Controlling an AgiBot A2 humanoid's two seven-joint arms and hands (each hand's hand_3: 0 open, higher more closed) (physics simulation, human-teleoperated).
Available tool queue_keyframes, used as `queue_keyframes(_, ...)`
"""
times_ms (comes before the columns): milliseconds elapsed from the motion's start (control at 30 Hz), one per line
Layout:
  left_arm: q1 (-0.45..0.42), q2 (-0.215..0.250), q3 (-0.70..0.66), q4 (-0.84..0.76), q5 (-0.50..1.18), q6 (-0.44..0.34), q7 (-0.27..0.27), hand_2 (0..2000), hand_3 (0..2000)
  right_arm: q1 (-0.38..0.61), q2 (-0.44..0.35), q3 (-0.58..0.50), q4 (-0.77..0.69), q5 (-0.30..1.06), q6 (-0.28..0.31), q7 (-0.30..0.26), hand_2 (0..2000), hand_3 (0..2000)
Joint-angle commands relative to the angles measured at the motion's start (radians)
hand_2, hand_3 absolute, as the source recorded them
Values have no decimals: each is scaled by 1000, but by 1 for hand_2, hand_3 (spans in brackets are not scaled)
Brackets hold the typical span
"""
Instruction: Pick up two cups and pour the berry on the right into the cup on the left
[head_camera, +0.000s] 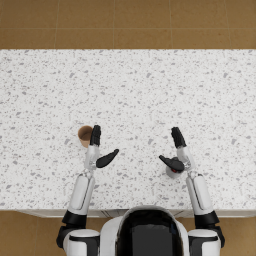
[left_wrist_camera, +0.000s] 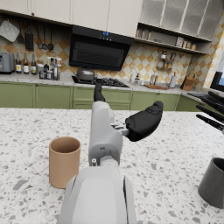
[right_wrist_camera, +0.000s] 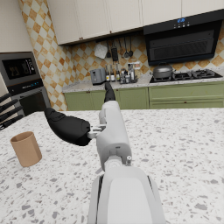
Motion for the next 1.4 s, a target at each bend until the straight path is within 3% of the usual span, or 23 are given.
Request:
queue_keyframes(33,0,0,0,0,0,0,0,0,0,0,0,0,0,0,0,0,0,0)
queue_keyframes(533,2,1,30,16,0,0,0,0,0,2,-1,30,-16,0,0,0,0,0)
queue_keyframes(600,5,9,-14,7,0,-49,-49,0,0,4,-9,19,-1,0,-48,49,0,0)
queue_keyframes(700,-11,11,-80,41,0,-82,-82,0,0,-62,14,-21,29,0,-81,82,0,0)
queue_keyframes(867,-56,15,-199,54,156,-97,-97,0,0,-188,52,-103,118,156,-96,97,0,0)
queue_keyframes(1133,-61,31,-279,108,399,-101,-100,0,0,-269,57,-149,194,400,-99,101,0,0)
queue_keyframes(1400,-73,46,-257,219,452,-101,-101,0,0,-373,77,-134,187,453,-100,101,0,0)
